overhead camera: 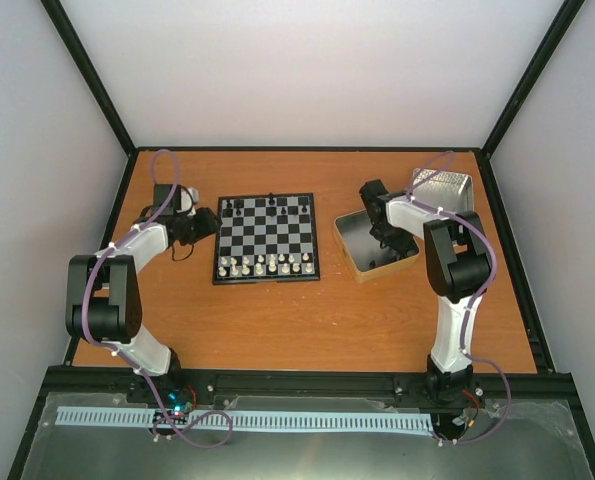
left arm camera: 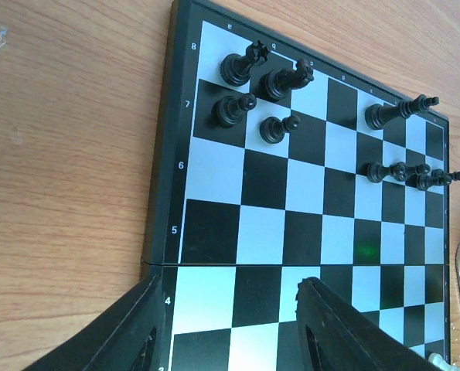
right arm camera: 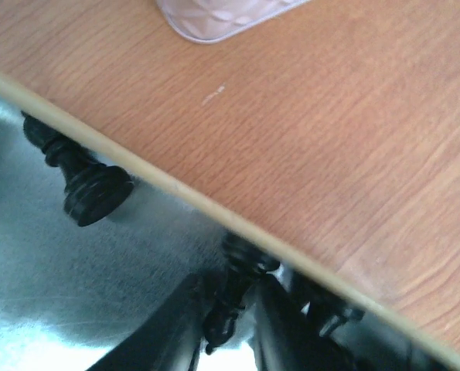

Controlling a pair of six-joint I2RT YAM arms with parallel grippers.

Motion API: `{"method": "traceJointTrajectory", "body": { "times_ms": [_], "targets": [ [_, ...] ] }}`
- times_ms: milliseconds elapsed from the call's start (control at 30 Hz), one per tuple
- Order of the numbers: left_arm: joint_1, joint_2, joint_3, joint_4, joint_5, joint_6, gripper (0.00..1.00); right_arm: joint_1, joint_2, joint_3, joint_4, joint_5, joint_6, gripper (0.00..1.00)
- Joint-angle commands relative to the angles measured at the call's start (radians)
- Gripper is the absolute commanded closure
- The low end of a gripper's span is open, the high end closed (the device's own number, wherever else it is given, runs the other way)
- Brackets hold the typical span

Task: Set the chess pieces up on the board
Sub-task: Pick up the chess piece from the storage box, then move the chessboard to the center of the board.

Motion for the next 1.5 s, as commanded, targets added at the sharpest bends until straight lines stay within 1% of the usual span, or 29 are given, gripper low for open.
{"method": "traceJointTrajectory", "body": {
  "times_ms": [0,33,100,267,367,467,600,667,700,800,933,1033,1100,1233,1300,1333,1433,1467],
  "targets": [
    [0.004,0.0,0.043,0.017,0.008,0.02,0.52,-0.02,0.019,-0.03,0.019,-0.003,0.042,0.88],
    [0.004,-0.003,0.044,0.017,0.008,0.02,0.52,-0.02,0.012,-0.03,0.024,-0.01,0.035,0.92],
    [0.004,-0.007,0.045,0.019,0.009,0.023,0.52,-0.02,-0.007,-0.031,0.03,-0.028,0.011,0.97],
    [0.004,-0.036,0.058,0.024,0.046,0.033,0.51,-0.02,-0.103,-0.033,0.039,-0.114,-0.088,0.97],
    [0.005,-0.049,0.078,0.041,0.122,0.038,0.5,-0.02,-0.168,-0.028,0.079,-0.236,-0.203,0.97],
    [0.003,-0.057,0.098,0.086,0.234,0.034,0.49,-0.02,-0.211,-0.015,0.172,-0.481,-0.36,0.97],
    [-0.007,-0.06,0.128,0.156,0.426,0.002,0.47,-0.006,-0.229,0.003,0.349,-1.002,-0.55,0.97],
    [-0.021,-0.057,0.15,0.181,0.513,-0.019,0.44,0.024,-0.23,0.025,0.417,-1.178,-0.597,0.97],
    [-0.03,-0.055,0.164,0.191,0.564,-0.029,0.41,0.043,-0.228,0.043,0.446,-1.216,-0.618,0.97],
    [-0.055,-0.052,0.179,0.232,0.657,-0.08,0.34,0.1,-0.202,0.108,0.488,-1.29,-0.685,0.97],
    [-0.08,-0.024,0.18,0.325,0.779,-0.215,0.28,0.157,-0.154,0.194,0.516,-1.353,-0.738,0.97],
    [-0.111,0.01,0.21,0.347,0.847,-0.264,0.26,0.207,-0.098,0.3,0.424,-1.353,-0.821,0.97],
    [-0.122,0.022,0.231,0.332,0.86,-0.27,0.25,0.228,-0.061,0.37,0.348,-1.351,-0.873,0.97],
    [-0.124,0.03,0.231,0.32,0.857,-0.281,0.24,0.243,-0.038,0.407,0.301,-1.342,-0.912,0.97],
    [-0.124,0.036,0.227,0.312,0.853,-0.289,0.27,0.244,-0.038,0.407,0.291,-1.345,-0.926,0.97],
    [-0.125,0.038,0.224,0.312,0.85,-0.295,0.31,0.246,-0.038,0.409,0.283,-1.346,-0.934,0.97],
    [-0.124,0.051,0.223,0.308,0.846,-0.311,0.48,0.246,-0.035,0.414,0.264,-1.345,-0.946,0.97],
    [-0.125,0.057,0.224,0.307,0.843,-0.315,0.51,0.247,-0.034,0.416,0.259,-1.349,-0.949,0.97]
  ]
}}
